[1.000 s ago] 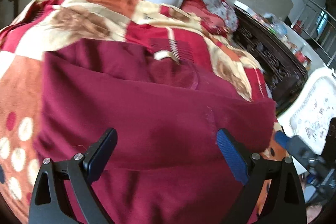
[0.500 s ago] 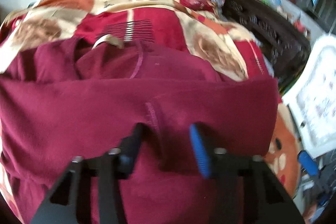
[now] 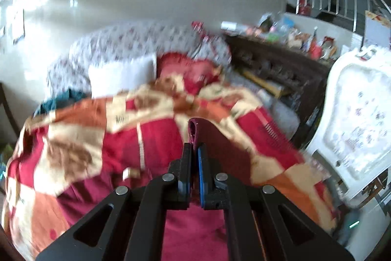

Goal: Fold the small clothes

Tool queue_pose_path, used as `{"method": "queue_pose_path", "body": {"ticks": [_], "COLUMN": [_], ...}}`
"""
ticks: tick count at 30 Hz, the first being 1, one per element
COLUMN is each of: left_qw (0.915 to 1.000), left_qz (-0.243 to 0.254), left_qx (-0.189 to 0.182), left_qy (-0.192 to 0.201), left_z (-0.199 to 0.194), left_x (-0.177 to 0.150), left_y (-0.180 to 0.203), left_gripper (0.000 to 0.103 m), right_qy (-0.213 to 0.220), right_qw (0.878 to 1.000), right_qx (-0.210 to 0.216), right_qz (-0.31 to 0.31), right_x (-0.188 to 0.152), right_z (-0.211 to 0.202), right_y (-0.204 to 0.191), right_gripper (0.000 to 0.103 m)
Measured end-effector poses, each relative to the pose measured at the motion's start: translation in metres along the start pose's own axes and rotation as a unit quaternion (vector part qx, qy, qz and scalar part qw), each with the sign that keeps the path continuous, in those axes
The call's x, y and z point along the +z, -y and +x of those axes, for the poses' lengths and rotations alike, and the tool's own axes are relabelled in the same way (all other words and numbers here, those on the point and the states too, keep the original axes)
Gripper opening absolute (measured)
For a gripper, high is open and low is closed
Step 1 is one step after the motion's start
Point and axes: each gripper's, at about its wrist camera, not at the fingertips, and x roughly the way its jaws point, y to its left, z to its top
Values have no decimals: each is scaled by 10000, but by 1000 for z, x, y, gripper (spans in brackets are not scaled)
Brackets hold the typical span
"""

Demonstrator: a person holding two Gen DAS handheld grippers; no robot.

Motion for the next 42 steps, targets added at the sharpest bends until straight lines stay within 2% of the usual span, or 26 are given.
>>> {"method": "queue_pose_path", "body": {"ticks": [2, 4, 9, 13, 16, 17, 19, 20, 22, 26, 29, 30, 32, 33, 35, 37, 39, 42], "left_qw": [9999, 9996, 9987, 9984, 9982, 9982, 9980, 9977, 9972, 9944, 9903, 9879, 9835, 9802, 9754, 9700, 9654, 9625], "left_qz": [15, -27, -90, -45, -151, -205, -285, -299, -378, -735, -1126, -1259, -1416, -1503, -1642, -1819, -1973, -2094], "left_qx": [-28, -102, -105, 64, 164, 168, 264, 353, 473, 709, 809, 871, 1012, 1118, 1197, 1219, 1204, 1175], "left_qy": [142, 273, 499, 565, 565, 539, 508, 491, 428, 264, -78, -244, -490, -646, -858, -1055, -1210, -1263], "left_z": [-18, -36, -72, -90, -100, -101, -104, -104, -104, -99, -79, -68, -47, -33, -12, 5, 18, 24], "left_x": [19, 36, 66, 74, 74, 73, 66, 61, 50, 16, -21, -37, -65, -82, -108, -132, -150, -166], "left_y": [4, 5, 3, -2, -18, -24, -41, -50, -70, -121, -165, -180, -201, -213, -229, -245, -257, -264], "left_gripper": [4, 4, 5, 5, 5, 5, 5, 5, 5, 5, 5, 5, 5, 5, 5, 5, 5, 5], "right_qy": [-21, 7, -2, -67, -102, -151, -330, -343, -336, -441, -641, -754, -1156, -1196, -1077, -838, -525, -429], "right_qw": [9998, 9992, 9964, 9924, 9895, 9884, 9850, 9847, 9867, 9869, 9886, 9884, 9865, 9864, 9881, 9922, 9957, 9957], "right_qx": [-58, -164, -200, -304, -613, -683, -825, -874, -781, -618, -479, -438, -243, -192, -96, 5, -260, -709], "right_qz": [-199, -370, -825, -1189, -1306, -1348, -1479, -1471, -1385, -1423, -1276, -1241, -1130, -1114, -1098, -926, -717, -417], "right_x": [0, 1, 4, -3, -2, -1, 1, 2, 2, -2, -5, -6, -8, -8, -1, 13, 31, 51], "right_z": [3, 7, 19, 34, 53, 60, 78, 81, 84, 87, 98, 102, 108, 105, 90, 73, 64, 79], "right_y": [-8, -16, -45, -69, -77, -79, -84, -84, -83, -86, -83, -82, -77, -76, -74, -67, -58, -44], "right_gripper": [76, 82, 83, 84, 82, 77, 23, 18, 17, 17, 20, 23, 36, 42, 48, 66, 74, 74]}}
